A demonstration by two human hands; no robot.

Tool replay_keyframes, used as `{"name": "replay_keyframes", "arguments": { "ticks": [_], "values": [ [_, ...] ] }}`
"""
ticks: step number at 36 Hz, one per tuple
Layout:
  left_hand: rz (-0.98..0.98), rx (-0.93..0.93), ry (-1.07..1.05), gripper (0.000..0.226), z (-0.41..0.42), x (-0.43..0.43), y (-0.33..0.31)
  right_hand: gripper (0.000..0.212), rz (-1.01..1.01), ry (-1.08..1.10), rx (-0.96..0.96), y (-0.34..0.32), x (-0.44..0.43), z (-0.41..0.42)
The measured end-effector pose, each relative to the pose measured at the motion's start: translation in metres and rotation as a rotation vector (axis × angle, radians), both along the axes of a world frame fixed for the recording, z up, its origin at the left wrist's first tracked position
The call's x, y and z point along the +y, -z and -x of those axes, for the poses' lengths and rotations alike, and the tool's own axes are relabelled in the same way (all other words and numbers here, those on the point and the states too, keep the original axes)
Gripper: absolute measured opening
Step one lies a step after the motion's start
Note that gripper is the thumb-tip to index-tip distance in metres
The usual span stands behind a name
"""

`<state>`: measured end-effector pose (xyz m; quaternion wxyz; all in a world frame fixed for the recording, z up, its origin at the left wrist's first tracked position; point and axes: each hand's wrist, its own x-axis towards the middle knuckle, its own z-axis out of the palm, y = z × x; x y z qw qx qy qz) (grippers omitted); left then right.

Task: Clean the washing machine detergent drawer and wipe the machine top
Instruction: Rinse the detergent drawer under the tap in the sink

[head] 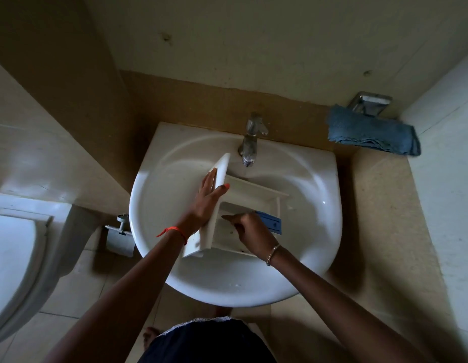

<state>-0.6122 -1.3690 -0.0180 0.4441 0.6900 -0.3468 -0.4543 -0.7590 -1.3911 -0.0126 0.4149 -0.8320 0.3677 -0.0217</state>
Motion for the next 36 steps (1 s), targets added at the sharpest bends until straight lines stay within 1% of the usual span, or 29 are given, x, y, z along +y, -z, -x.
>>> {"name": "replay_keyframes", "arguments": {
  "ticks": [3, 7, 9, 12, 14, 15, 17, 18, 21, 24, 26, 28, 29, 30, 31, 33, 34, 36],
  "values": [
    [0.003, 0.017, -0.003, 0.062, 0.001, 0.0, -0.001, 0.036, 0.113, -0.06, 0.134, 0.008, -0.009, 0.02],
    [0.003, 0.028, -0.019, 0.062, 0.004, 0.0, -0.003, 0.051, 0.167, -0.12, 0.238, 0.002, -0.011, 0.032],
    [0.004, 0.043, -0.023, 0.062, 0.004, 0.0, -0.003, 0.051, 0.196, -0.135, 0.308, -0.004, -0.009, 0.023],
    [0.006, 0.045, -0.024, 0.061, 0.005, 0.0, -0.002, 0.05, 0.078, -0.105, 0.364, -0.008, -0.008, -0.001],
    [0.004, 0.043, -0.022, 0.062, 0.005, 0.0, -0.003, 0.053, -0.042, -0.098, 0.353, -0.009, -0.006, -0.018],
    [0.0, 0.042, -0.026, 0.061, 0.004, 0.0, -0.002, 0.05, -0.075, -0.093, 0.337, -0.011, -0.005, -0.025],
    [-0.002, 0.046, -0.037, 0.061, 0.004, -0.001, -0.003, 0.042, -0.068, -0.102, 0.33, -0.014, -0.005, -0.032],
    [0.0, 0.05, -0.039, 0.061, 0.003, -0.001, -0.003, 0.044, -0.058, -0.12, 0.34, -0.015, -0.006, -0.031],
    [0.003, 0.049, -0.031, 0.062, 0.003, 0.0, -0.002, 0.064, 0.035, -0.269, 0.448, -0.015, -0.011, -0.017],
    [0.003, 0.045, -0.027, 0.062, 0.002, 0.0, -0.002, 0.067, 0.148, -0.44, 0.596, -0.016, -0.025, 0.002],
    [0.002, 0.043, -0.024, 0.062, 0.001, 0.0, -0.002, 0.067, 0.128, -0.484, 0.629, -0.013, -0.037, 0.011],
    [0.002, 0.048, -0.034, 0.062, 0.002, 0.001, -0.002, 0.064, 0.046, -0.45, 0.556, -0.01, -0.048, 0.017],
    [0.003, 0.053, -0.042, 0.062, 0.002, 0.0, -0.002, 0.058, -0.01, -0.391, 0.482, -0.012, -0.053, 0.017],
    [0.005, 0.055, -0.048, 0.062, 0.003, 0.0, -0.003, 0.049, -0.078, -0.286, 0.374, -0.014, -0.058, 0.016],
    [0.006, 0.053, -0.051, 0.062, 0.003, 0.0, -0.003, 0.04, -0.17, -0.133, 0.237, -0.018, -0.063, 0.014],
    [0.01, 0.043, -0.049, 0.061, 0.003, 0.0, -0.003, 0.025, -0.437, 0.217, -0.073, -0.023, -0.077, 0.008],
    [0.012, 0.044, -0.047, 0.062, 0.003, 0.0, -0.002, 0.022, -0.612, 0.371, -0.227, -0.025, -0.083, 0.004],
    [0.01, 0.054, -0.045, 0.062, 0.004, -0.001, -0.002, 0.025, -0.963, 0.604, -0.481, -0.025, -0.095, -0.007]
  ]
}}
